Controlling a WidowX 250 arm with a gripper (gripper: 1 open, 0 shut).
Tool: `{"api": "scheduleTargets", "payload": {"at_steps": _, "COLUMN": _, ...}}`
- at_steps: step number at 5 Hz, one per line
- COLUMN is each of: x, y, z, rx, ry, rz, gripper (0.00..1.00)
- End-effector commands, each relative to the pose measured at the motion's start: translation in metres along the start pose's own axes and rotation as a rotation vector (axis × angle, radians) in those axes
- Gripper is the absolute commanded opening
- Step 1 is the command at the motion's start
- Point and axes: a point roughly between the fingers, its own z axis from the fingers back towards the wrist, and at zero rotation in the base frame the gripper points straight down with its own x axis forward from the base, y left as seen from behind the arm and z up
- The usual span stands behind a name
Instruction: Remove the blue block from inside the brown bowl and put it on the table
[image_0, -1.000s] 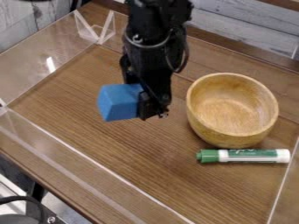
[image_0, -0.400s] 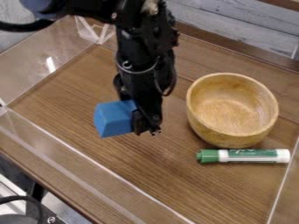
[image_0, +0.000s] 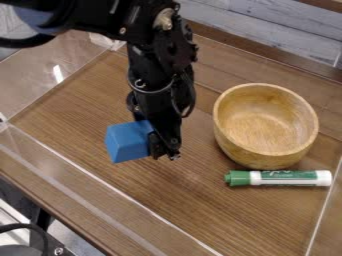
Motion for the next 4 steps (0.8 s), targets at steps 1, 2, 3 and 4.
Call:
{"api": "scheduleTargets", "payload": {"at_steps": 1, "x": 0.005, "y": 0.005, "z": 0.004, "rx": 0.017, "ry": -0.043, "rz": 0.014, "gripper": 0.00}}
{"api": "scheduleTargets", "payload": {"at_steps": 2, "x": 0.004, "y": 0.004, "z": 0.000, "rx": 0.015, "ry": -0.047, "rz": 0.018, "gripper": 0.00}}
{"api": "scheduleTargets", "payload": {"at_steps": 3, "x": 0.004, "y": 0.003, "z": -0.004, "rx": 0.013, "ry": -0.051, "rz": 0.022, "gripper": 0.00}}
{"api": "scheduleTargets", "payload": {"at_steps": 4, "x": 0.005, "y": 0.003, "z": -0.007, "rx": 0.011, "ry": -0.055, "rz": 0.026, "gripper": 0.00}}
